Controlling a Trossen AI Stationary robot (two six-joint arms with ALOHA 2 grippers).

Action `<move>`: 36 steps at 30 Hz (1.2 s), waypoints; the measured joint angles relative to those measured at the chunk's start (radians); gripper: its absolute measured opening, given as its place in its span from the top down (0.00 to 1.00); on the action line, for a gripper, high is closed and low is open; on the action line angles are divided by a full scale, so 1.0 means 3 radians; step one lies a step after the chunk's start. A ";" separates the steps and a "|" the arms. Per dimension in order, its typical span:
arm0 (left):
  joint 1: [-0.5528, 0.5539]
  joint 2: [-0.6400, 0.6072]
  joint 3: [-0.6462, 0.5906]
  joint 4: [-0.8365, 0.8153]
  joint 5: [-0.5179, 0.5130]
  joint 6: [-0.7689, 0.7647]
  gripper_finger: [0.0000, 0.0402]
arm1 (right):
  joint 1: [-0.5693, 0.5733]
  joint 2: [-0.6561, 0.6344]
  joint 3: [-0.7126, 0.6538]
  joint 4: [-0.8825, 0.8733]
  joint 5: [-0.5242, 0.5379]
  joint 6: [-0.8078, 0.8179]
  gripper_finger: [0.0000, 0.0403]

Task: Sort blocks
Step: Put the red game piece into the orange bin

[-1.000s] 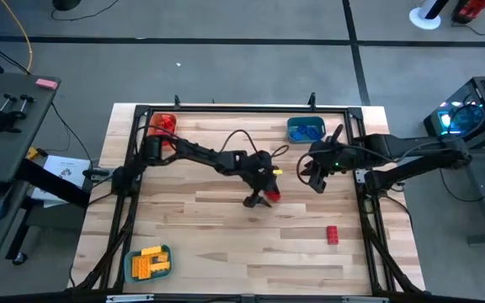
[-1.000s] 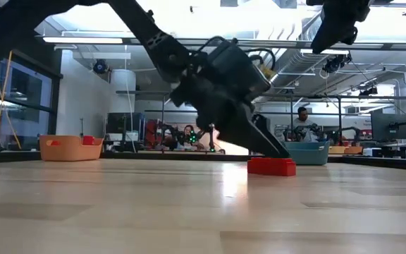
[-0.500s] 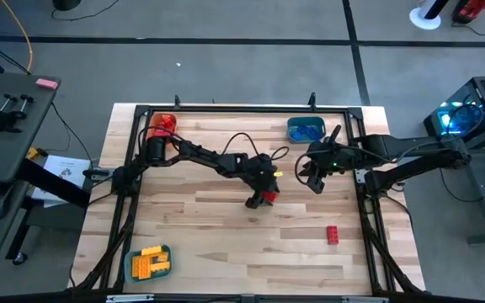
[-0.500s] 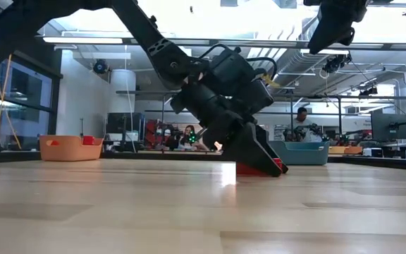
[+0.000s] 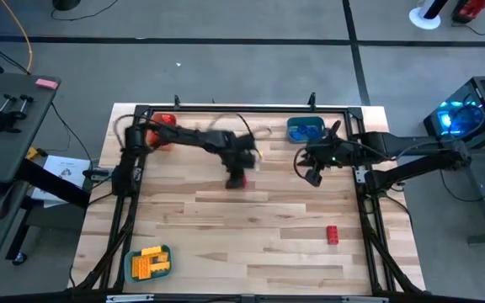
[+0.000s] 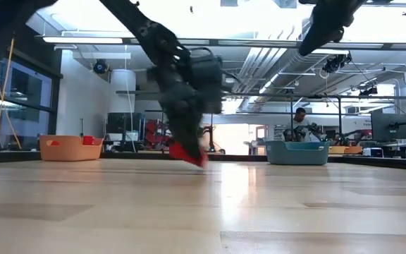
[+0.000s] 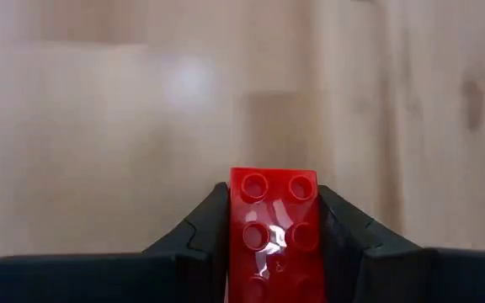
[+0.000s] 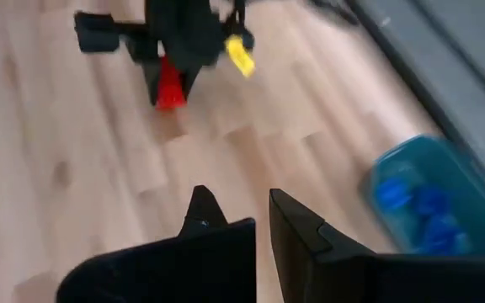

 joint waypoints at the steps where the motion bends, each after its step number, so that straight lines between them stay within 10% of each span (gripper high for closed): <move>1: 0.0078 -0.0161 -0.0063 -0.0026 -0.0091 0.0016 0.75 | -0.0055 0.0000 0.0000 0.0050 0.0047 -0.0058 1.00; 18: 0.1636 -0.2751 -0.2322 0.0366 -0.2862 -0.2142 0.75 | -0.0819 0.0000 0.0000 0.0563 -0.0294 -0.0520 1.00; 26: 0.1758 -0.2915 -0.2524 0.0147 -0.3415 -0.2538 0.74 | -0.0858 0.0000 0.0000 0.0601 -0.0321 -0.0518 1.00; 36: 0.1782 -0.2924 -0.2516 0.0156 -0.3386 -0.2535 0.28 | -0.0858 0.0000 0.0000 0.0597 -0.0657 -0.0331 1.00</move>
